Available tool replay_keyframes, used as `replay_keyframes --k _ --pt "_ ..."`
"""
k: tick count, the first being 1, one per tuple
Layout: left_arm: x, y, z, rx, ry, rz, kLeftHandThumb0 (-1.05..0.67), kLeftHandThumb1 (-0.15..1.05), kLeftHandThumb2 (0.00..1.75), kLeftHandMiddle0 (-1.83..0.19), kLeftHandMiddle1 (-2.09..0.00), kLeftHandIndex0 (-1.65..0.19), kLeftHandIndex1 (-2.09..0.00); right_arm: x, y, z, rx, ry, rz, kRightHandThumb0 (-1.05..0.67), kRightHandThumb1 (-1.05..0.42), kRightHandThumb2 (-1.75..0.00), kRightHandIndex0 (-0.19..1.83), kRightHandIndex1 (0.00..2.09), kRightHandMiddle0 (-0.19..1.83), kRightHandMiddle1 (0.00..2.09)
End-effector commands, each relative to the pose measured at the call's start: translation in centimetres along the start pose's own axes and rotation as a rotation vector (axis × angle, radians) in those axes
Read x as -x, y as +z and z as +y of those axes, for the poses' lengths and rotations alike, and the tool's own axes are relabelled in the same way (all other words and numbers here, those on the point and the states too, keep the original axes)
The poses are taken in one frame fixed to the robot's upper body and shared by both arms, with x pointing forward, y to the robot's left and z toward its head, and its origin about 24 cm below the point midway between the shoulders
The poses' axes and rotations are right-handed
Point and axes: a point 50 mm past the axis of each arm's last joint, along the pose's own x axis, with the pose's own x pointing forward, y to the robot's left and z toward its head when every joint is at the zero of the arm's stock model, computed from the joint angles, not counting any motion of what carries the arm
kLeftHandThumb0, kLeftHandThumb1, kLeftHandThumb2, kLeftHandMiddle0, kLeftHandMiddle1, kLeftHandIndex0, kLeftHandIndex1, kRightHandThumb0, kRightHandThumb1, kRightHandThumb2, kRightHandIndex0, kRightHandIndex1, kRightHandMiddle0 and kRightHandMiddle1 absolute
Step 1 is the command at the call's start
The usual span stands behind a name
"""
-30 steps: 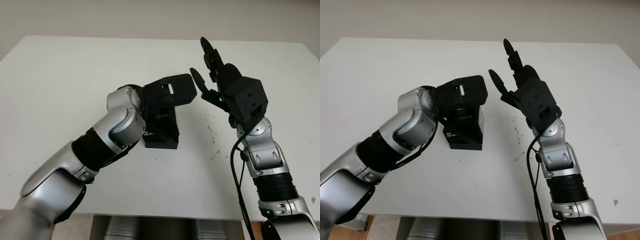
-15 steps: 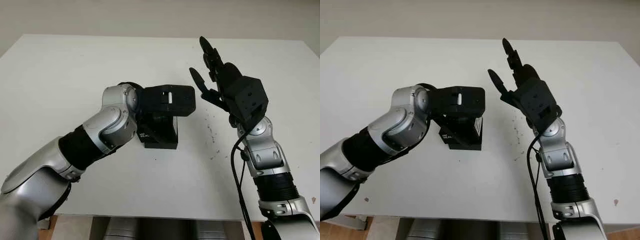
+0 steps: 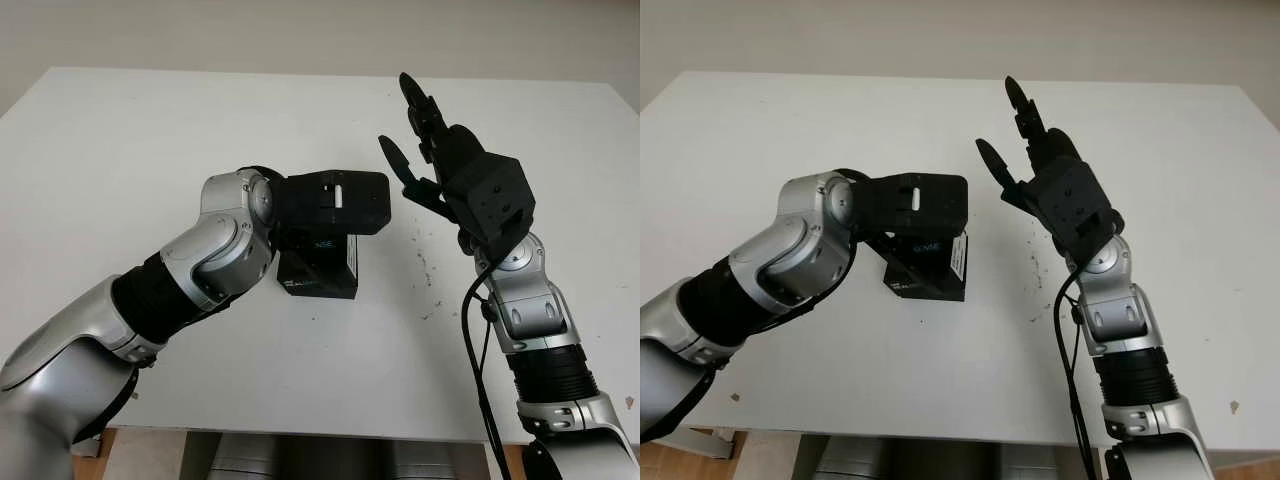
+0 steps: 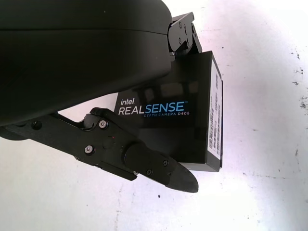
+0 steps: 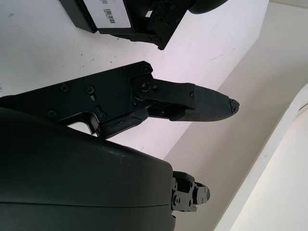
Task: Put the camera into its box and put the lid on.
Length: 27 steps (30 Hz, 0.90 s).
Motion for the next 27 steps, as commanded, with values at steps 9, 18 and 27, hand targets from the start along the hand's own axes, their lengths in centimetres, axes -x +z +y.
replay_keyframes --k 9,18,27 --pt "-0.2 3.2 -3.4 -0.051 -0.186 -0.147 -0.56 1.05 0.11 0.19 -1.11 0.19 -1.25 -0.2 0.7 -0.2 0.0 -0.01 -0.031 -0.73 -1.05 -0.56 -0.01 0.05 -0.02 0.16" --pt "0.0 3.7 -2.9 -0.021 -0.171 -0.178 -0.54 1.05 0.12 0.19 -1.16 0.19 -1.48 -0.2 0.6 -0.2 -0.002 -0.015 -0.029 -0.74 -1.05 -0.55 0.0 0.06 -0.02 0.17" --pt "0.2 4.2 -2.2 -0.14 0.033 -0.255 -0.52 1.05 0.15 0.19 -0.32 0.19 -0.07 -0.3 0.4 -0.2 -0.006 -0.011 -0.031 -0.74 -1.05 -0.55 0.0 0.06 -0.01 0.18"
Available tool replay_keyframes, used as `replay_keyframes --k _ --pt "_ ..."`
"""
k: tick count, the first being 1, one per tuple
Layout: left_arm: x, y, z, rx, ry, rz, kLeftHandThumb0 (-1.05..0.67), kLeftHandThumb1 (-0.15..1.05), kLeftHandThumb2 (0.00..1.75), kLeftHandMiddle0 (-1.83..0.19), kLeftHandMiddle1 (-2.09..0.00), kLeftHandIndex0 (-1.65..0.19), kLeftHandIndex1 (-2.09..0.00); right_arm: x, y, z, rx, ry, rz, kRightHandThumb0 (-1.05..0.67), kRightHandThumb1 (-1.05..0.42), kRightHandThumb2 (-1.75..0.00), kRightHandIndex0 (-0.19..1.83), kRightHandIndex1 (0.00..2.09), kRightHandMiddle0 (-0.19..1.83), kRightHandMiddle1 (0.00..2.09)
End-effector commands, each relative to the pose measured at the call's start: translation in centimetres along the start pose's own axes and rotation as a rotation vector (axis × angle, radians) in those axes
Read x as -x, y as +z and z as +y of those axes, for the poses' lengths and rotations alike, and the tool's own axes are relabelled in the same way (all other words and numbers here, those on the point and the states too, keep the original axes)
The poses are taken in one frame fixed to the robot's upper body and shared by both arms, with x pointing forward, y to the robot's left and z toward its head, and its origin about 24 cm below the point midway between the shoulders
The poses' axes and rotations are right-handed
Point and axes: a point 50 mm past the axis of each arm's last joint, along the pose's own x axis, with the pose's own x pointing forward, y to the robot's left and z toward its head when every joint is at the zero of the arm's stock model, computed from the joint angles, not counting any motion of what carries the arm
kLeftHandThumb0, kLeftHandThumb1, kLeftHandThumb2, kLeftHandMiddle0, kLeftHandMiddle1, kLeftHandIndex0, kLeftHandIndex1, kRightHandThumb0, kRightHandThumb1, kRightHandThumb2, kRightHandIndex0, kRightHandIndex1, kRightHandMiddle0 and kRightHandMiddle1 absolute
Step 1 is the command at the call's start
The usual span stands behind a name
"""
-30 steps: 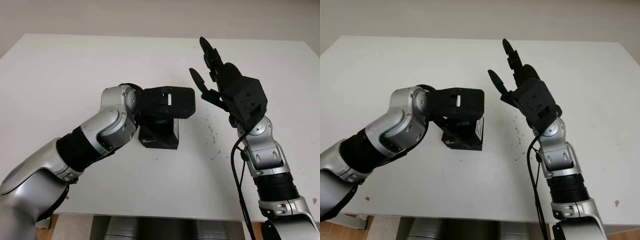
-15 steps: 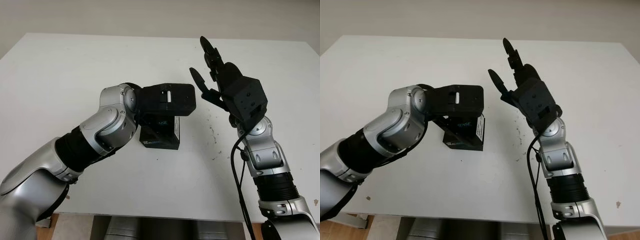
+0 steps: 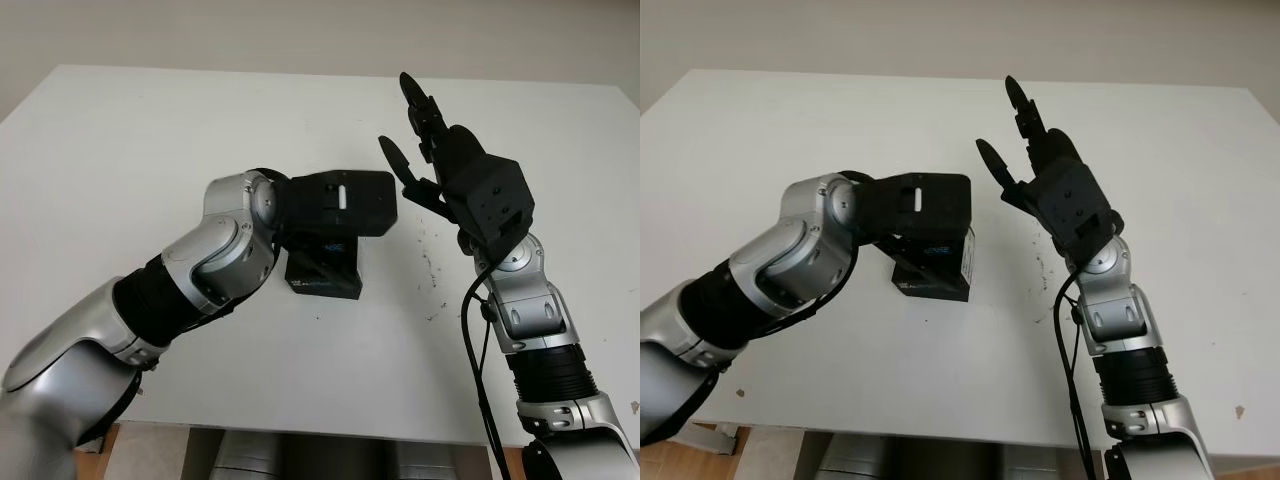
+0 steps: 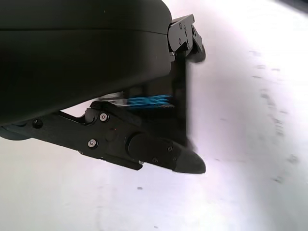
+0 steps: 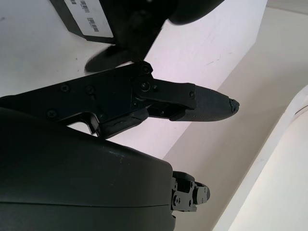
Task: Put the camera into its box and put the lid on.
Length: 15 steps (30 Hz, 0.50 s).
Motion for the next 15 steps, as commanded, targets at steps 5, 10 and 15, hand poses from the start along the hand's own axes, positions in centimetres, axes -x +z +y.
replay_keyframes --k 5,10,15 --pt "-0.1 1.7 -1.0 -0.017 0.021 -0.121 -0.48 1.05 0.18 0.19 -0.05 0.19 0.0 -0.2 0.6 -0.4 0.011 -0.005 -0.025 -0.74 -1.05 -0.56 0.0 0.05 -0.02 0.18" --pt "-0.1 2.5 -0.3 0.007 0.045 -0.154 -0.49 1.05 0.2 0.19 0.0 0.19 0.0 -0.2 0.5 -0.5 0.011 -0.006 -0.02 -0.74 -1.05 -0.55 0.0 0.05 -0.02 0.18" --pt "-0.3 2.7 0.3 0.012 0.074 -0.162 -0.5 1.05 0.2 0.19 0.0 0.19 0.0 -0.1 0.6 -0.6 0.009 -0.012 -0.008 -0.74 -1.05 -0.55 0.0 0.05 -0.02 0.18"
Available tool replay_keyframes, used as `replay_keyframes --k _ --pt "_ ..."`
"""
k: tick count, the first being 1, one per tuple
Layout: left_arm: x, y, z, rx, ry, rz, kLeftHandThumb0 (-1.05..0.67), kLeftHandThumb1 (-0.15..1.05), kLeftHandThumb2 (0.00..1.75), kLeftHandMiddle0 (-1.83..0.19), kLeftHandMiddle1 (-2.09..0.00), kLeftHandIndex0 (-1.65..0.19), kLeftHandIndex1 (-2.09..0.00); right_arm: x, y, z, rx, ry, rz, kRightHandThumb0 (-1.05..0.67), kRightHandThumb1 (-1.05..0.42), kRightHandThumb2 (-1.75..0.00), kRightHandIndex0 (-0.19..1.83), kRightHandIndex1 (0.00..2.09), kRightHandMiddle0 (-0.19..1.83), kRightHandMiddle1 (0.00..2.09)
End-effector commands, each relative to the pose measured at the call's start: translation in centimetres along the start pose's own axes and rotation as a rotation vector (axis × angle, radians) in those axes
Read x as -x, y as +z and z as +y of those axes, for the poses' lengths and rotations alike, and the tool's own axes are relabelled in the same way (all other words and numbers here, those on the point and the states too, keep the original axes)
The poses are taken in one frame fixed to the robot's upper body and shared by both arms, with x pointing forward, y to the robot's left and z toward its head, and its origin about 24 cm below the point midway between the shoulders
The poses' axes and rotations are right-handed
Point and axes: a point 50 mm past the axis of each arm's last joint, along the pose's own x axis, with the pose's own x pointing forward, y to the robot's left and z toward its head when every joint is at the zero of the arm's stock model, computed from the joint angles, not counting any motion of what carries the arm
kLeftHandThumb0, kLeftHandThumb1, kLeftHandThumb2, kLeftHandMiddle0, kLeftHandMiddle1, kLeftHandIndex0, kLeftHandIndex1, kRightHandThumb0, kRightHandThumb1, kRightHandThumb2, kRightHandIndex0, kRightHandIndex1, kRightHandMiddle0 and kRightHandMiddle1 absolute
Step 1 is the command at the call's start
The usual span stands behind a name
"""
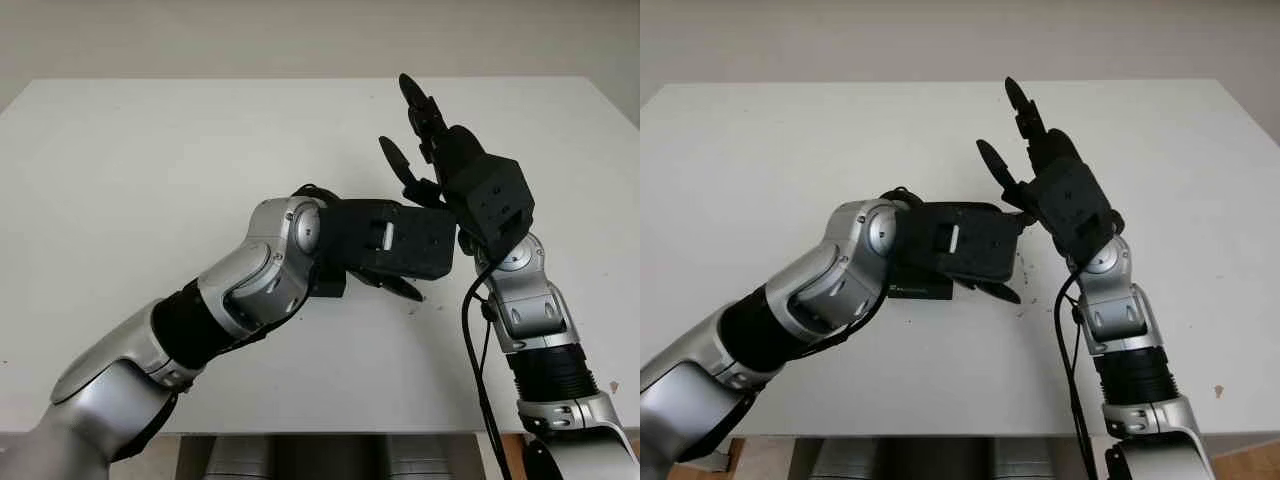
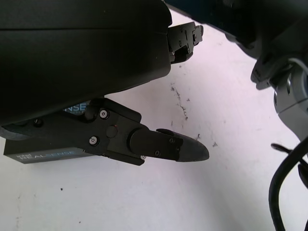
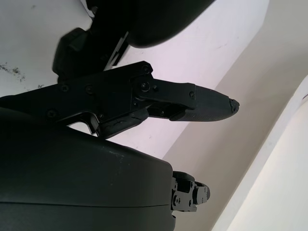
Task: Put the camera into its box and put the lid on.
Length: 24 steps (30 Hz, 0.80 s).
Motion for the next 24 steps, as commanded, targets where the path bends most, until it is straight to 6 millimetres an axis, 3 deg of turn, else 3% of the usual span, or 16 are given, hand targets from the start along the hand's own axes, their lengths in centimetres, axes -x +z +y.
replay_keyframes --k 1,12,20,24 --pt "0.2 0.4 0.9 -0.013 0.037 -0.015 -0.5 1.05 0.19 0.19 0.0 0.19 0.0 -0.1 0.7 -0.5 0.007 -0.014 -0.022 -0.75 -1.05 -0.55 0.0 0.05 -0.03 0.17" --pt "1.7 -1.2 3.1 0.124 0.112 -0.032 -0.56 1.05 0.26 0.19 -0.01 0.19 0.0 -0.1 0.8 -1.0 -0.014 -0.022 -0.054 -0.71 -1.05 -0.56 -0.01 0.05 -0.03 0.17" --pt "3.5 -7.0 5.1 0.317 0.332 0.022 -0.61 1.05 0.3 0.02 -0.11 0.12 -0.04 -0.5 0.8 -2.6 -0.117 -0.13 -0.07 -0.74 -1.05 -0.59 -0.06 0.03 -0.08 0.19" --pt "4.4 -11.1 5.3 0.344 0.478 0.054 -0.67 1.05 0.35 0.18 -0.02 0.19 0.0 -0.4 1.0 -3.4 -0.184 -0.15 -0.106 -0.76 -1.05 -0.63 -0.16 0.0 -0.18 0.07"
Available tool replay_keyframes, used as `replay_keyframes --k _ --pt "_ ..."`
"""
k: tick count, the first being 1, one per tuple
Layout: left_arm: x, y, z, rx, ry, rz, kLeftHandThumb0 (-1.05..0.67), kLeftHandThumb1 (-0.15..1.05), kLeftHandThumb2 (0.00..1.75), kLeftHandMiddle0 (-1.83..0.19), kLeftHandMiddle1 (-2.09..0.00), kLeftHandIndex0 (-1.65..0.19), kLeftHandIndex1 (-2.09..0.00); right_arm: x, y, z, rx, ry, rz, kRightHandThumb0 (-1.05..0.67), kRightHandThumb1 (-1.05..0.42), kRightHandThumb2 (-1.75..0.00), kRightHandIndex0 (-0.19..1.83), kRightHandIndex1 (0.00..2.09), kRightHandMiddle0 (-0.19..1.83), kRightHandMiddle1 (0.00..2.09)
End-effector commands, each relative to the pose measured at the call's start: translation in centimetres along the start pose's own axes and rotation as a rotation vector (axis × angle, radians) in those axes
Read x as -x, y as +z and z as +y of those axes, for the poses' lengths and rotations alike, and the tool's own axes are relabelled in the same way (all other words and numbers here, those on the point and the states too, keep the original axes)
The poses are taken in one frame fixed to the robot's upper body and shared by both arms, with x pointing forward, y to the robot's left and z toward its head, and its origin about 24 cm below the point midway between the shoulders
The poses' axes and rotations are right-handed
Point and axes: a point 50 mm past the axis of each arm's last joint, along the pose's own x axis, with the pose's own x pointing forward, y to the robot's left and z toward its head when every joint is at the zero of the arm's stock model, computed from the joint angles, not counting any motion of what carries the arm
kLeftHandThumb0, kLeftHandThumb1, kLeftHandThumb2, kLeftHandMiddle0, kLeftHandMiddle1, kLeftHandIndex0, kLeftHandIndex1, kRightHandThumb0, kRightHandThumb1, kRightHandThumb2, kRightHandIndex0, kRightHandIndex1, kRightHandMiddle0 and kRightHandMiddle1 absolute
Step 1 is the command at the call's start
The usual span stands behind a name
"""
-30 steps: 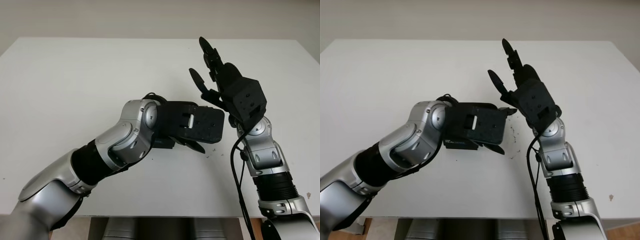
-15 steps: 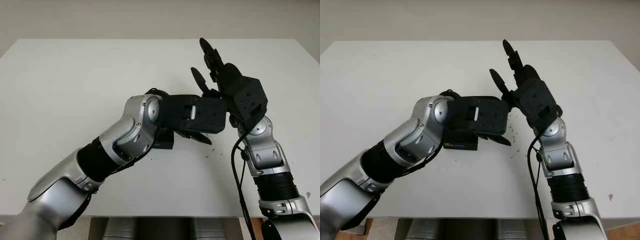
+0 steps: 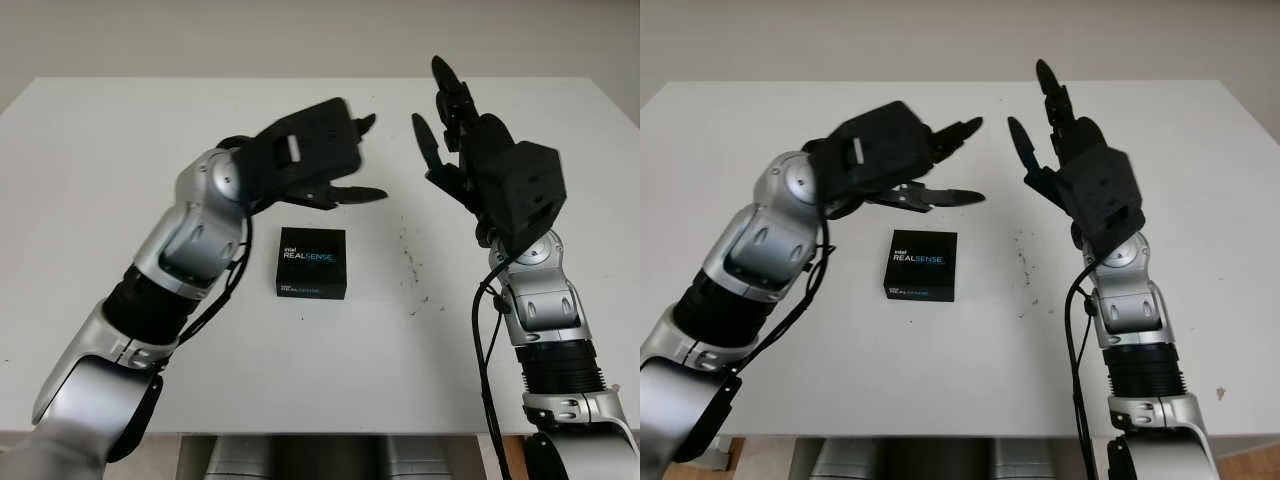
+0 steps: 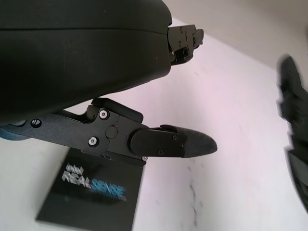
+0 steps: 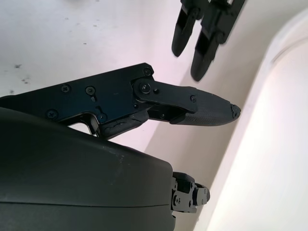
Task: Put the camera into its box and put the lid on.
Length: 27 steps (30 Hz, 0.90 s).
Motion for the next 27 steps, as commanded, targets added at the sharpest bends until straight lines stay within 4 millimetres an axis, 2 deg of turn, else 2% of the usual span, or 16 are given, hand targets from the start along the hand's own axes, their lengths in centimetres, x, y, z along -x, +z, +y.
replay_keyframes --k 1,7,12,15,22,27 --pt "0.5 -2.4 1.3 0.037 0.085 0.031 -0.68 1.05 0.37 0.18 -0.03 0.19 0.0 -0.4 1.1 -0.4 -0.025 -0.008 -0.054 -0.78 -1.05 -0.64 -0.17 0.0 -0.19 0.04" --pt "1.8 -6.3 2.8 0.228 0.286 -0.013 -0.69 1.05 0.46 0.19 -0.03 0.18 -0.03 -0.2 0.5 -0.4 -0.052 0.008 -0.038 -0.8 -1.05 -0.68 -0.19 0.0 -0.19 0.0" --pt "2.9 -9.0 3.0 0.462 0.374 -0.06 -0.73 1.05 0.44 0.18 -0.02 0.19 0.0 -0.1 -0.4 0.3 -0.057 0.022 0.004 -0.8 -1.05 -0.66 -0.19 0.0 -0.19 0.0" --pt "3.4 -10.0 2.8 0.605 0.437 -0.119 -0.7 1.05 0.4 0.19 0.0 0.19 0.0 0.1 -0.8 0.6 -0.041 0.032 0.02 -0.8 -1.05 -0.66 -0.19 0.0 -0.19 0.0" --pt "5.1 -12.4 2.6 0.759 0.614 -0.209 -0.69 1.05 0.42 0.19 -0.02 0.19 -0.02 0.6 -1.6 1.4 -0.034 0.07 0.058 -0.82 -1.05 -0.71 -0.19 0.0 -0.19 0.0" --pt "5.6 -12.7 2.1 0.79 0.629 -0.247 -0.67 1.05 0.47 0.19 0.0 0.19 0.0 0.9 -2.0 1.9 -0.046 0.076 0.08 -0.83 -1.05 -0.7 -0.19 0.0 -0.19 0.0"
